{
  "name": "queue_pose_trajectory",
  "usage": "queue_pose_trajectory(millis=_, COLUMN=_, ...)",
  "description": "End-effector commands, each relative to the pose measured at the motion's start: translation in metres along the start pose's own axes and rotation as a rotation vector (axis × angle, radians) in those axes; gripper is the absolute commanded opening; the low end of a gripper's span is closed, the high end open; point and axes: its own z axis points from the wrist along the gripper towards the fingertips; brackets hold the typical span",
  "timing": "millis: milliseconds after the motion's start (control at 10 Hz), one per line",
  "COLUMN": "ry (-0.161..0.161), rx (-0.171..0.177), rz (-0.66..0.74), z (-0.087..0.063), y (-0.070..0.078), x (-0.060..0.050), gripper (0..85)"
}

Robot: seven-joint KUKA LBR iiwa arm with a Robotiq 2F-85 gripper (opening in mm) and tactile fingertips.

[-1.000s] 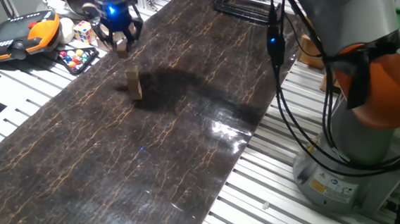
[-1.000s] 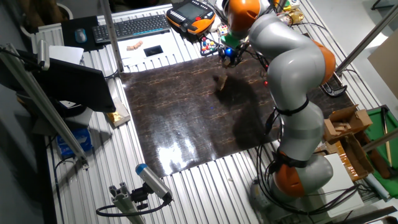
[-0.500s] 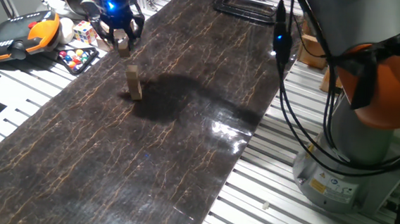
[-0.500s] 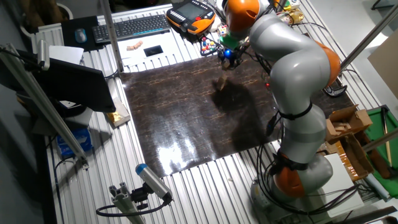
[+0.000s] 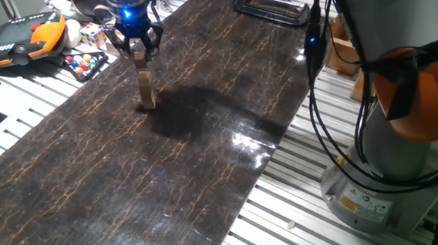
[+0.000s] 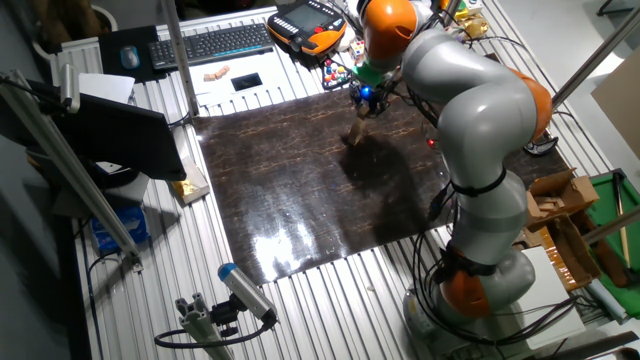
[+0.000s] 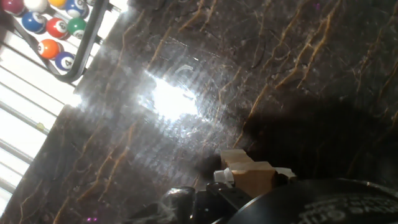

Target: Stack the blocks in a vertical line of five

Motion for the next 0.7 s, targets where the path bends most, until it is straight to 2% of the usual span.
queue_pose_trajectory(millis=0, ry=0.003, rx=-0.004, rz=0.006, z=0.0016, y=-0.0007, x=0.0013, gripper=1.0)
queue_pose_trajectory(millis=600, ry=0.024, rx=-0.031, rz=-0.013, z=0.011, y=-0.003, x=0.006, gripper=1.0)
